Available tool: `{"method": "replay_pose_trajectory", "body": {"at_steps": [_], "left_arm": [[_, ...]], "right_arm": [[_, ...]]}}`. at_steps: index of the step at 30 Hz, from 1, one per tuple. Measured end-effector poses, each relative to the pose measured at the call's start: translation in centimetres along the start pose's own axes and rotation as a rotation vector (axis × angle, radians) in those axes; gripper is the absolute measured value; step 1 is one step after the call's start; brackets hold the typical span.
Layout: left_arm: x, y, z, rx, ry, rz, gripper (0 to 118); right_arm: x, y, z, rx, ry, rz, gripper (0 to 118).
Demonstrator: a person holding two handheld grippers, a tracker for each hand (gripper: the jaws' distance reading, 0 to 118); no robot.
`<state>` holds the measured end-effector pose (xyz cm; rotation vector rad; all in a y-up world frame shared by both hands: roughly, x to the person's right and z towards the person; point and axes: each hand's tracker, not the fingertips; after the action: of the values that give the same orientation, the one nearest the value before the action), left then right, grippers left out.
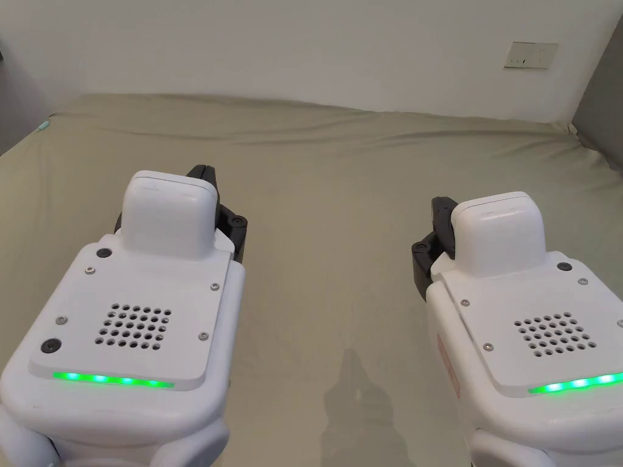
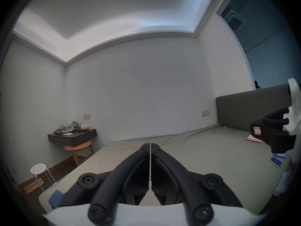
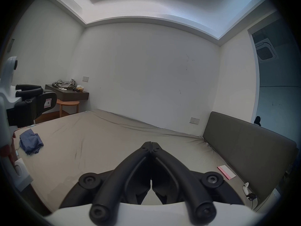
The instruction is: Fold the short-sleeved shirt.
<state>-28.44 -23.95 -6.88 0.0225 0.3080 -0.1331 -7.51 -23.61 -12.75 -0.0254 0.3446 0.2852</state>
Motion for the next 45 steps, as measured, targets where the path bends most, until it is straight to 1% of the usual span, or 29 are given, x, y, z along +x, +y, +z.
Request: {"method": "replay_pose_trajectory", "body": {"at_steps": [4,5,6,7,8,9,10,11,12,13,16,18,20,23,24,26,27,30,31,34,40,42,44,45], "left_arm": [[-0.2,-0.2,-0.1,-0.012,-0.017,0.021,0],[-0.3,-0.2,-0.1,-0.015,-0.017,0.027,0],[-0.4,-0.3,-0.1,-0.016,-0.016,0.032,1],[-0.4,-0.3,-0.2,-0.016,-0.011,0.034,3],[-0.5,-0.3,-0.2,-0.020,-0.002,0.031,12],[-0.6,-0.3,-0.3,-0.022,-0.002,0.032,27],[-0.7,-0.3,-0.4,-0.030,-0.011,0.033,52],[-0.7,-0.3,-0.5,-0.037,-0.011,0.032,92],[-0.7,-0.3,-0.7,-0.052,-0.016,0.032,114],[-0.8,-0.4,-0.9,-0.058,-0.018,0.033,117],[-0.7,-0.4,-0.5,-0.027,-0.007,0.028,117],[-0.6,-0.3,-0.6,-0.027,0.001,0.010,117],[-0.5,-0.3,-0.5,-0.025,0.001,-0.003,117],[-0.5,-0.3,-0.4,-0.024,-0.001,-0.007,117],[-0.5,-0.3,-0.4,-0.025,-0.001,-0.005,117],[-0.5,-0.3,-0.4,-0.027,-0.002,0.000,117],[-0.6,-0.3,-0.4,-0.028,-0.002,0.002,117],[-0.7,-0.2,-0.3,-0.023,0.003,0.003,117],[-0.7,-0.1,-0.3,-0.021,0.004,0.003,117],[-0.7,0.1,-0.2,-0.016,0.006,-0.001,117],[-0.5,0.0,-0.1,-0.006,-0.006,-0.022,117],[-0.3,-0.1,-0.1,-0.007,-0.009,-0.026,117],[-0.3,-0.1,-0.1,-0.010,-0.013,-0.028,117],[-0.3,-0.1,-0.1,-0.011,-0.012,-0.030,117]], "right_arm": [[-0.1,-0.1,-0.1,0.003,-0.011,0.008,0],[-0.1,-0.2,-0.1,0.005,-0.012,0.009,7],[-0.1,-0.2,-0.1,0.007,-0.014,0.009,17],[0.0,-0.2,-0.1,0.009,-0.014,0.010,30],[0.0,-0.2,-0.1,0.009,-0.014,0.009,56],[0.1,-0.2,-0.2,0.008,-0.013,0.006,80],[0.1,-0.2,-0.3,0.003,-0.013,0.002,101],[0.2,-0.2,-0.4,-0.003,-0.013,-0.001,118],[0.2,-0.2,-0.6,-0.008,-0.012,-0.004,117],[0.3,-0.1,-0.4,0.010,-0.010,-0.010,118],[0.0,-0.2,-0.8,-0.002,-0.034,0.032,118],[0.1,-0.2,-1.2,-0.020,-0.013,0.026,118],[0.3,0.1,-1.3,-0.048,0.042,-0.028,118],[0.7,0.8,-1.2,-0.072,0.063,-0.154,118],[0.7,1.2,-1.4,-0.105,0.040,-0.187,118],[0.5,2.0,-1.7,-0.188,-0.027,-0.212,118],[0.5,2.5,-1.9,-0.240,-0.043,-0.212,118],[0.8,3.2,-2.6,-0.380,-0.045,-0.205,118],[0.8,3.2,-2.7,-0.411,-0.048,-0.213,118],[1.3,2.7,-2.5,-0.347,-0.024,-0.244,118],[1.8,2.3,-2.2,-0.327,-0.007,-0.268,118],[1.6,2.3,-2.1,-0.334,0.036,-0.249,118],[1.0,2.2,-2.2,-0.350,-0.011,-0.228,118],[0.9,2.0,-2.1,-0.341,-0.003,-0.224,118]]}}
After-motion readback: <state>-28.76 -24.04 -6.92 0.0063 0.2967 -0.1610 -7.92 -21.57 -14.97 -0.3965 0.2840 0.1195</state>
